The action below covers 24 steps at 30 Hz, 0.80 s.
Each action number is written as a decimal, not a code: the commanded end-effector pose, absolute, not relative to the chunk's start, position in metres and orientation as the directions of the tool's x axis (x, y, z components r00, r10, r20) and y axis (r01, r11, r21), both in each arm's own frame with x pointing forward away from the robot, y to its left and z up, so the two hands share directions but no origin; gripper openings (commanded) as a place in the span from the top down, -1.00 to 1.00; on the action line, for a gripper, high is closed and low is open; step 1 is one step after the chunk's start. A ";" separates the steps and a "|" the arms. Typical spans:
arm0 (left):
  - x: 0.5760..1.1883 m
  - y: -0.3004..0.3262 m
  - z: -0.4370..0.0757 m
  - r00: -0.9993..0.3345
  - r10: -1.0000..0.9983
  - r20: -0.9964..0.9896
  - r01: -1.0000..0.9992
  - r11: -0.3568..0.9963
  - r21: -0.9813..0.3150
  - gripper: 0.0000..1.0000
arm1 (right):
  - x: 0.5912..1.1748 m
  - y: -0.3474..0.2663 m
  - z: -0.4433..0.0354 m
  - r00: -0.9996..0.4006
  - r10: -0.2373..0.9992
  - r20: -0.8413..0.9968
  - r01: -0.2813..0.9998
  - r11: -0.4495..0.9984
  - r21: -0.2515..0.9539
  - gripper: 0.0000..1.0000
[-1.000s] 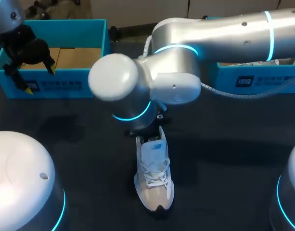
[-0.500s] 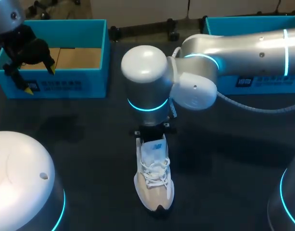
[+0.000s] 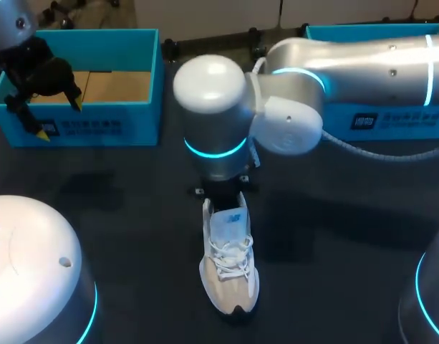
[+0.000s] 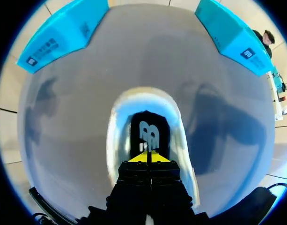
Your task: Take the shoe out of the shoebox, open the shoe tongue, remove and reinsert the insole, then place the shoe into the shoebox
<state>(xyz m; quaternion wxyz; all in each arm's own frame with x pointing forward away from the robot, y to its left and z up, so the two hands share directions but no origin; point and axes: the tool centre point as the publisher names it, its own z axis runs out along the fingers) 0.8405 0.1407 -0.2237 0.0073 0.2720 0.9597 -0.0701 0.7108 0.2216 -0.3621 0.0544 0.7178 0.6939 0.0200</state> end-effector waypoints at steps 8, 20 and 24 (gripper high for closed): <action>0.841 0.141 -0.224 -0.852 0.522 -0.051 0.524 0.842 -0.130 -1.00 | 0.707 0.210 -0.355 0.015 1.000 -0.018 1.000 -0.015 0.017 0.58; 0.841 0.141 -0.224 -0.852 0.522 -0.051 0.524 0.842 -0.130 -1.00 | 0.692 0.216 -0.359 -0.020 1.000 -0.009 0.999 0.019 -0.051 0.04; 0.841 0.141 -0.224 -0.852 0.522 -0.051 0.524 0.842 -0.130 -1.00 | 0.684 0.215 -0.357 -0.015 1.000 -0.018 0.998 0.014 -0.057 -0.80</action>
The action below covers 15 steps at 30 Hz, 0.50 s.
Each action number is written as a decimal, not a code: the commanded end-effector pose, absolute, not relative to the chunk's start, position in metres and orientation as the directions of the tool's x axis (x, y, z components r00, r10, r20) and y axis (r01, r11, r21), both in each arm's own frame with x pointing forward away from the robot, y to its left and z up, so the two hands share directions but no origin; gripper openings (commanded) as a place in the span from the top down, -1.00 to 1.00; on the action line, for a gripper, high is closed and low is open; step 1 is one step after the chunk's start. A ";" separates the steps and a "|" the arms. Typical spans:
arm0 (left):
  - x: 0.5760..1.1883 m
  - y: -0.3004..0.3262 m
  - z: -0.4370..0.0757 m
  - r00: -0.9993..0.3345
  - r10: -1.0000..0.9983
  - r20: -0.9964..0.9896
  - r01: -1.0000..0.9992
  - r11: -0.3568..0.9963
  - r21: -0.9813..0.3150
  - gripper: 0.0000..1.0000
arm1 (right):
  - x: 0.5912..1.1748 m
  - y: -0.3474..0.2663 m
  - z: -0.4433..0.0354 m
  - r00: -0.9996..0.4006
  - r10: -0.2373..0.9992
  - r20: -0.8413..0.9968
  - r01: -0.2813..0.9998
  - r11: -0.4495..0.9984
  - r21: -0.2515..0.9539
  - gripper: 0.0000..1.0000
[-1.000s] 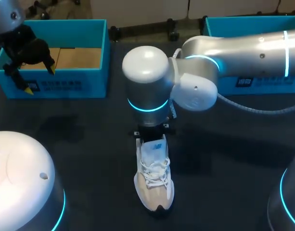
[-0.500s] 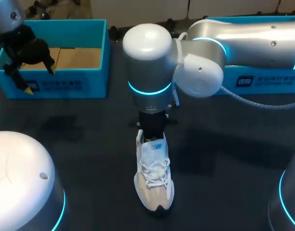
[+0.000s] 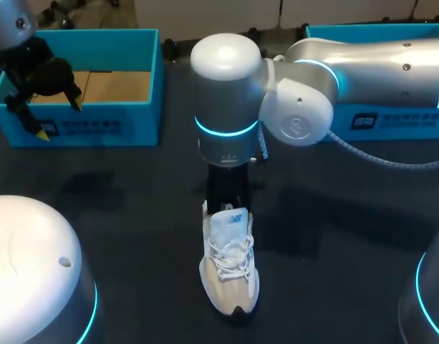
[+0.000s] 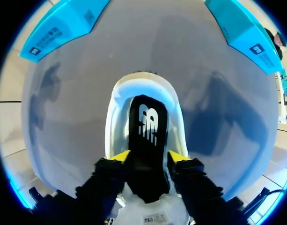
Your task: Take the shoe out of the shoebox, open the shoe tongue, remove and reinsert the insole, then place the shoe into the shoebox
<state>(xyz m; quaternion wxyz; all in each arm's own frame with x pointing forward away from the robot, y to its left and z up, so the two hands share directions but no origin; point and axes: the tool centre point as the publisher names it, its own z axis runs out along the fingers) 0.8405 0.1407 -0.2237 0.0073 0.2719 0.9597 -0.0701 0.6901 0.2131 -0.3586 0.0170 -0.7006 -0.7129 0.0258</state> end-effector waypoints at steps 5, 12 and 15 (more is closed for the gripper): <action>0.841 0.141 -0.224 -0.852 0.522 -0.051 0.524 0.842 -0.130 -1.00 | 0.677 0.218 -0.356 -0.012 1.000 -0.027 0.998 0.011 -0.065 -1.00; 0.841 0.141 -0.224 -0.852 0.522 -0.051 0.524 0.842 -0.130 -1.00 | 0.673 0.223 -0.354 -0.008 0.999 -0.042 0.997 0.005 -0.074 -1.00; 0.841 0.141 -0.224 -0.852 0.522 -0.051 0.524 0.842 -0.130 -1.00 | 0.670 0.225 -0.351 -0.007 0.999 -0.050 0.998 0.003 -0.069 -1.00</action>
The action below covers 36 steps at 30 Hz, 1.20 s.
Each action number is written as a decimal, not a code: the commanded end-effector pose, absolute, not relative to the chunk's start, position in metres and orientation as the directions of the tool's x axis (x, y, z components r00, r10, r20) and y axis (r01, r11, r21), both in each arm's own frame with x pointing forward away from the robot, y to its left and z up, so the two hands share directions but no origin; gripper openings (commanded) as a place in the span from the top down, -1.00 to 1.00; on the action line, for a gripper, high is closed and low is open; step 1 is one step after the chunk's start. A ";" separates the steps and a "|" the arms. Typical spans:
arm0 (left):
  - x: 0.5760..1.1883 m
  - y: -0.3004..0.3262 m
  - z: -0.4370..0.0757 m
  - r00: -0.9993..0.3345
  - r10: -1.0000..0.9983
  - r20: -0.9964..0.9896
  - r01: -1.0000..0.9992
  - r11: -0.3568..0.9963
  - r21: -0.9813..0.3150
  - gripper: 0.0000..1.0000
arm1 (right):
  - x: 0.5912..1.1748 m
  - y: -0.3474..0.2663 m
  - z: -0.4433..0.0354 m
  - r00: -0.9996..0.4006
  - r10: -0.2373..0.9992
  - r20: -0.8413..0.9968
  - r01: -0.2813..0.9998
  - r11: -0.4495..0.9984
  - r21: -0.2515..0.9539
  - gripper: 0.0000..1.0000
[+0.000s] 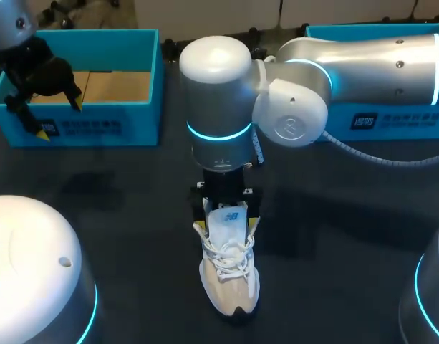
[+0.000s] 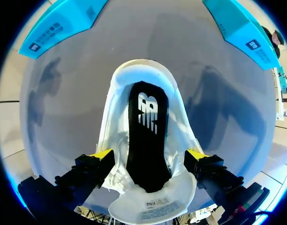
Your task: Take the shoe out of the shoebox, open the shoe tongue, remove and reinsert the insole, then place the shoe into the shoebox
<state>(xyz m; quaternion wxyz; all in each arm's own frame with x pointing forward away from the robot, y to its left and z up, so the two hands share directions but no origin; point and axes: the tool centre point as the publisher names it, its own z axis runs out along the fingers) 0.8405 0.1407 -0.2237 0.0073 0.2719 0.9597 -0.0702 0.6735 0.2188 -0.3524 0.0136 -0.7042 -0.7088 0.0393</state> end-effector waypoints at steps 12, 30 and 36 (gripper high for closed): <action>0.841 0.141 -0.224 -0.852 0.522 -0.051 0.524 0.842 -0.130 -1.00 | 0.662 0.221 -0.339 0.017 0.999 -0.051 0.999 -0.020 -0.047 -1.00; 0.841 0.141 -0.224 -0.852 0.522 -0.051 0.524 0.842 -0.130 -1.00 | 0.621 0.213 -0.310 0.051 0.998 -0.038 0.998 -0.052 -0.026 -1.00; 0.841 0.141 -0.224 -0.852 0.522 -0.051 0.524 0.842 -0.130 -1.00 | 0.592 0.209 -0.295 0.032 0.998 0.050 0.996 -0.028 -0.080 -1.00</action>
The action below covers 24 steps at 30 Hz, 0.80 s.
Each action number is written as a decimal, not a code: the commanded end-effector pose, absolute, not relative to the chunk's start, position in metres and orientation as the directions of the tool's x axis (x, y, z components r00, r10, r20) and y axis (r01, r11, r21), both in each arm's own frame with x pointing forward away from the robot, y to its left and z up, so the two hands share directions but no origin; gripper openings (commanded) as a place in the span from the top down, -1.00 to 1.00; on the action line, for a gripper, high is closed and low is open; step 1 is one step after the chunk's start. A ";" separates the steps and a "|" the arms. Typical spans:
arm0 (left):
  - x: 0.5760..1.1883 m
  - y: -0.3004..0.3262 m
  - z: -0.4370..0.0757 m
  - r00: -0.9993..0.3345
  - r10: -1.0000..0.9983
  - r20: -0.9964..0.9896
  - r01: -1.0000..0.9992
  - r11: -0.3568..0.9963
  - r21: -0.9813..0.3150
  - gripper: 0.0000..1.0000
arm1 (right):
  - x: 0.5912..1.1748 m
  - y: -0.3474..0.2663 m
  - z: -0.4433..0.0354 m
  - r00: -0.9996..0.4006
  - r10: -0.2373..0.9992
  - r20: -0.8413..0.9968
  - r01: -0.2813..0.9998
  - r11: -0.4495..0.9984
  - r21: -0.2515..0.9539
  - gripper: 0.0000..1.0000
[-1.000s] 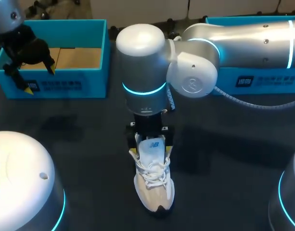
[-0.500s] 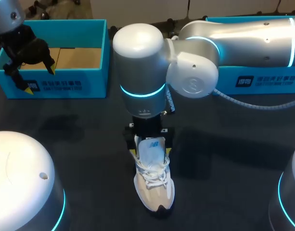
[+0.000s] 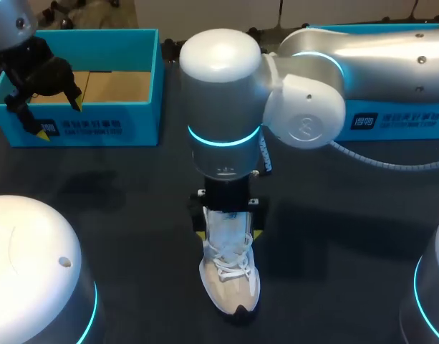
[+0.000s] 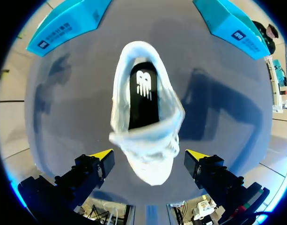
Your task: Take the shoe out of the shoebox, open the shoe tongue, remove and reinsert the insole, then place the shoe into the shoebox
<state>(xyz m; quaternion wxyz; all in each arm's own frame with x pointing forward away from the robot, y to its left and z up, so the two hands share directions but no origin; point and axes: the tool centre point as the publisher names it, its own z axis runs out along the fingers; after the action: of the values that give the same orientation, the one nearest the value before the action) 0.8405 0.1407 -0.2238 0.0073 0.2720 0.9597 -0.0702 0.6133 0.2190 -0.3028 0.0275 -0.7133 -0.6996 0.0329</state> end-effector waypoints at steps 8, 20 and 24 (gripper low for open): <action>0.841 0.141 -0.224 -0.852 0.522 -0.051 0.524 0.842 -0.130 -1.00 | 0.579 0.207 -0.292 0.001 0.996 0.084 0.994 0.008 -0.110 0.11; 0.841 0.141 -0.224 -0.852 0.522 -0.051 0.524 0.842 -0.130 -1.00 | 0.616 0.219 -0.312 -0.073 0.995 0.062 0.993 0.078 -0.088 0.52; 0.841 0.141 -0.224 -0.852 0.522 -0.051 0.524 0.842 -0.130 -1.00 | 0.631 0.223 -0.323 -0.082 0.995 0.050 0.991 0.087 -0.098 0.52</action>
<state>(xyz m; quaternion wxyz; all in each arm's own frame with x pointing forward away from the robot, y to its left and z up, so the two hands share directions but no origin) 0.8405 0.1407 -0.2238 0.0073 0.2720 0.9597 -0.0702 0.6218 0.2113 -0.3108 0.0482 -0.6765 -0.7349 0.0064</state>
